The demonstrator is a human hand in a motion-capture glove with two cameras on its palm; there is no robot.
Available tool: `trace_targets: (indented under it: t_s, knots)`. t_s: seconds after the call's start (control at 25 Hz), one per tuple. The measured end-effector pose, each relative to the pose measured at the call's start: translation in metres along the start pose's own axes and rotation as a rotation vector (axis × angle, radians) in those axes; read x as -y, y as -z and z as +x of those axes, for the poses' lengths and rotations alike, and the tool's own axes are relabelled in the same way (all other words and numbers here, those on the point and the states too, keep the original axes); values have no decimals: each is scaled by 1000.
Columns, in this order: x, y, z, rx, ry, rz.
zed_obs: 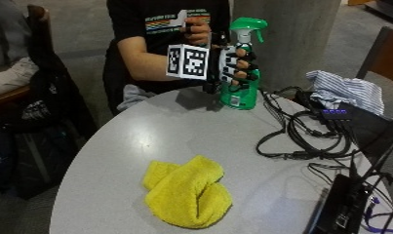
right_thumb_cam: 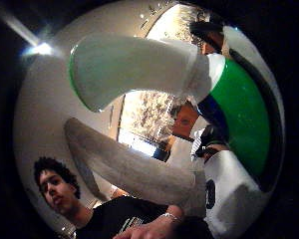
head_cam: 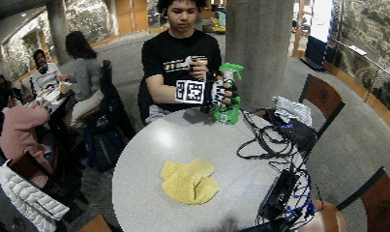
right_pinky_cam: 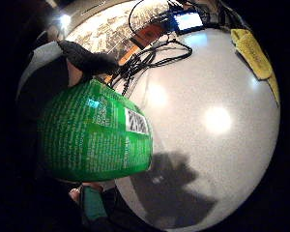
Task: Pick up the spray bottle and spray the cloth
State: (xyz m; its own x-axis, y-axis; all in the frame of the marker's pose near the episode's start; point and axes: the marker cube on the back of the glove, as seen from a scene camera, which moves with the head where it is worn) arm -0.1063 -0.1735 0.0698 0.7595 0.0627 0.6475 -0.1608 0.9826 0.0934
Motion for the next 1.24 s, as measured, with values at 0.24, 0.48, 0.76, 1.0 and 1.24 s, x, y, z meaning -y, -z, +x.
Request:
trace_targets:
  t_s: [0.24,0.48,0.76,1.0,1.24]
  knots:
    - [-13,26,3,-70,43,-54]
    - [-46,97,14,-315,91,52]
    - [-97,161,42,-567,91,154]
    - [-126,195,71,-740,28,194]
    - [-135,202,91,-819,55,187]
